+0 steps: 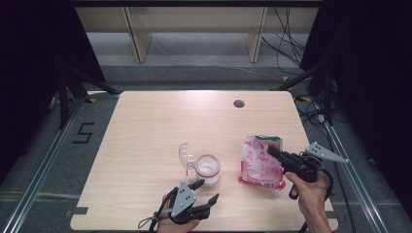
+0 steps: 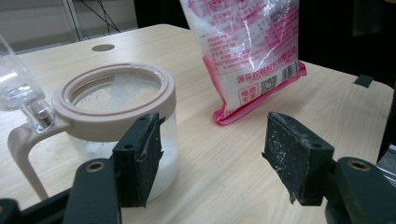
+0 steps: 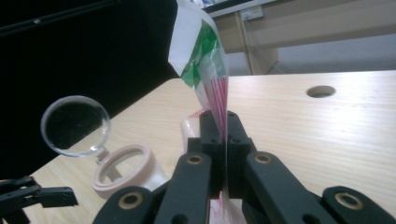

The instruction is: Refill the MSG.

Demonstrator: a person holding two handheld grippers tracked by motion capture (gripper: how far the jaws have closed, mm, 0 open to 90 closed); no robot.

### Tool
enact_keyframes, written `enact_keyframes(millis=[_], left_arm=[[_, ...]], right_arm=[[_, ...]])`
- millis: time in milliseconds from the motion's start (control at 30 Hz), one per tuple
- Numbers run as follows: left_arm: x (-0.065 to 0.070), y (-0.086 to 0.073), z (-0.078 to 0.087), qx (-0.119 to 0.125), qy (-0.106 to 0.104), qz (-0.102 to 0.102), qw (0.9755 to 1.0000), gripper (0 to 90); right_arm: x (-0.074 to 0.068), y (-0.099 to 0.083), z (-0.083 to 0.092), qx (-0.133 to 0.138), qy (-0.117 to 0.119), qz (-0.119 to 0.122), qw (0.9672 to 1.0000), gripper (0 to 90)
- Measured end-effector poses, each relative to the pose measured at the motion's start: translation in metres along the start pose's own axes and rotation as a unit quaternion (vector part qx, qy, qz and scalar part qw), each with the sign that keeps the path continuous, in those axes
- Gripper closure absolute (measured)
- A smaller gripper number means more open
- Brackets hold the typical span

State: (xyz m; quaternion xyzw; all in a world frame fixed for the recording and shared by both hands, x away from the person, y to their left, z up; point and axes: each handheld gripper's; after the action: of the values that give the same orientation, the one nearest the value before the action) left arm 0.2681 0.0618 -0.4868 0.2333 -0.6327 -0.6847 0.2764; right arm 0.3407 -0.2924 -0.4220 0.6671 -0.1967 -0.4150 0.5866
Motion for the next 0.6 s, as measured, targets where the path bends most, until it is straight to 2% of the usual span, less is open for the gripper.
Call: enact_keyframes(millis=[100,133,167,233,267,300,333,367,400,433,467,533,567,600], left_arm=[[0.001,-0.002,0.001,-0.006,0.008,0.008,0.9999,36.1],[-0.002,-0.002,0.001,-0.001,0.003,-0.002,1.0000,36.1],[-0.002,-0.003,0.001,0.000,0.005,0.006,1.0000,36.1],[-0.004,-0.002,0.002,-0.004,0.006,-0.001,1.0000,36.1],[-0.003,-0.004,0.001,0.000,0.008,0.013,0.9999,36.1],[-0.004,-0.004,0.002,0.002,0.009,0.017,0.9998,36.1],[-0.006,-0.002,0.003,-0.005,0.008,0.003,1.0000,36.1],[-0.006,-0.003,0.003,-0.003,0.007,0.002,1.0000,36.1],[-0.005,-0.003,0.003,-0.003,0.012,0.014,0.9998,36.1],[-0.005,-0.004,0.002,0.001,0.013,0.018,0.9997,36.1],[-0.008,-0.004,0.002,0.000,0.008,0.005,1.0000,36.1],[-0.007,-0.005,0.003,0.000,0.016,0.021,0.9997,36.0],[-0.008,-0.004,0.003,-0.001,0.011,0.007,0.9999,36.0],[-0.009,-0.005,0.003,0.001,0.011,0.007,0.9999,36.0]], right_arm=[[0.008,-0.003,0.004,-0.003,-0.015,-0.006,0.9999,90.0],[0.011,-0.004,0.005,-0.002,-0.015,-0.004,0.9999,90.0],[0.015,-0.006,0.007,-0.004,-0.023,-0.005,0.9997,90.0],[0.021,-0.010,0.008,-0.008,-0.035,-0.010,0.9993,90.0],[0.026,-0.012,0.009,-0.013,-0.042,0.005,0.9990,90.0],[0.027,-0.015,0.009,-0.012,-0.047,-0.006,0.9988,90.0],[0.029,-0.017,0.009,-0.013,-0.048,-0.019,0.9986,90.0],[0.030,-0.018,0.010,-0.018,-0.051,-0.024,0.9982,90.0],[0.032,-0.019,0.010,-0.014,-0.056,-0.025,0.9980,90.0],[0.035,-0.019,0.010,-0.019,-0.054,-0.014,0.9982,90.0],[0.035,-0.020,0.010,-0.024,-0.063,-0.012,0.9977,90.0],[0.037,-0.020,0.011,-0.029,-0.065,0.003,0.9975,89.9],[0.038,-0.021,0.010,-0.022,-0.062,0.008,0.9978,89.9],[0.037,-0.022,0.009,-0.021,-0.061,0.002,0.9979,89.9]])
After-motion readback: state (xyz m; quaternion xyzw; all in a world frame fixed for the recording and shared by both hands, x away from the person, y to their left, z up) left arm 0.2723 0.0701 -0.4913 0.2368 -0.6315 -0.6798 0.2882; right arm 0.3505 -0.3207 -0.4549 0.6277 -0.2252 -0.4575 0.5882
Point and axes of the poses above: each handheld gripper's, and its own axes: z roughly backward along the jaws, y roughly out of its top, x roughly to its right, and after that the axes turned 12 degrees about x, right-handed
